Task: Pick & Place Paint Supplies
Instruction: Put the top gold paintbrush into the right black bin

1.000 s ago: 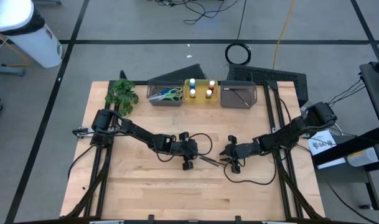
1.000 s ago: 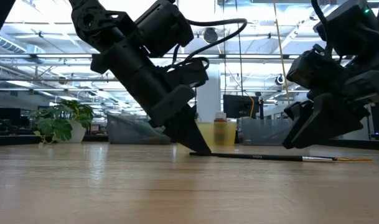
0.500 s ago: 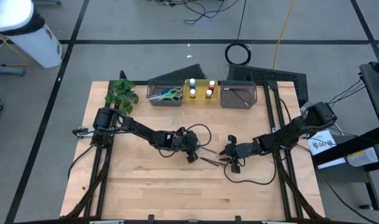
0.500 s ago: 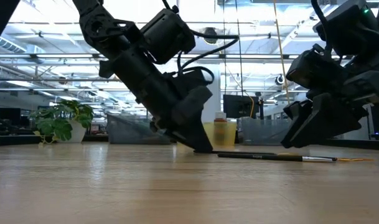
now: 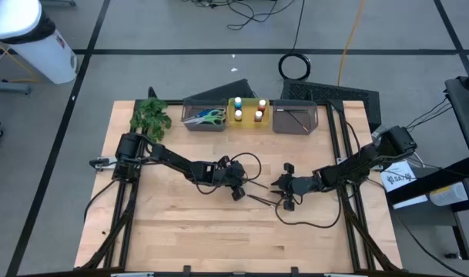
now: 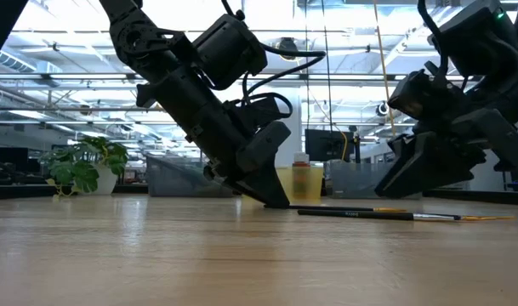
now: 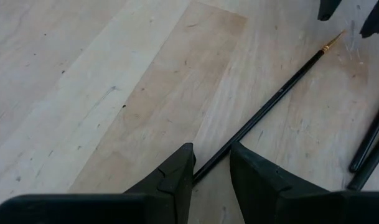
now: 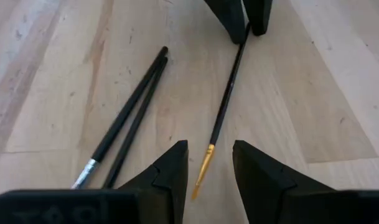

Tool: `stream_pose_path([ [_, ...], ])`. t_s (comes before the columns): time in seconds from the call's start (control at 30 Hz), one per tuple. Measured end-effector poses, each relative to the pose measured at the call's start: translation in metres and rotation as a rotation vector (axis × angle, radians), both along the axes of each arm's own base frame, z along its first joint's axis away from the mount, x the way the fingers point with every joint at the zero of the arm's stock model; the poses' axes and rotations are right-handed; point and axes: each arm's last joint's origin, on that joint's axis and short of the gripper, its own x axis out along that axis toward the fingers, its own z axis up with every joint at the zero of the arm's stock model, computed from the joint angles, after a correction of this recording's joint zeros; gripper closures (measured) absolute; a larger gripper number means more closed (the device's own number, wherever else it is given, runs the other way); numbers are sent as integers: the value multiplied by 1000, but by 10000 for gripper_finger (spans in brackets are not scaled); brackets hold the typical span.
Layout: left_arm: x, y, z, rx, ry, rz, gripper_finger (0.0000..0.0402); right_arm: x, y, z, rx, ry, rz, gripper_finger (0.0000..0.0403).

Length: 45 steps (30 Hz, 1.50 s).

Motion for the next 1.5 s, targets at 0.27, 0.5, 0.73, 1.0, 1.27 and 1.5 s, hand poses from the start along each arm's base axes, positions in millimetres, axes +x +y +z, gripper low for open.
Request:
stream_pose_path([
  [0.27,0,0,0,0,1,-3,284,-3,-3,-4,-32,54,-26,289],
  [0.5,0,0,0,-1,2,-4,284,-3,-3,-4,-30,49,-26,289],
  [0.73,0,0,0,-2,2,-5,284,0,-7,-4,-22,28,-47,289],
  [1.0,0,0,0,-2,4,-6,284,1,-8,-11,-32,57,-54,289],
  [1.27,-1,0,-1,5,10,-16,284,3,-7,-10,-22,33,-49,289],
  [1.5,-1,0,-1,5,10,-16,284,2,-8,-11,-21,49,-54,289],
])
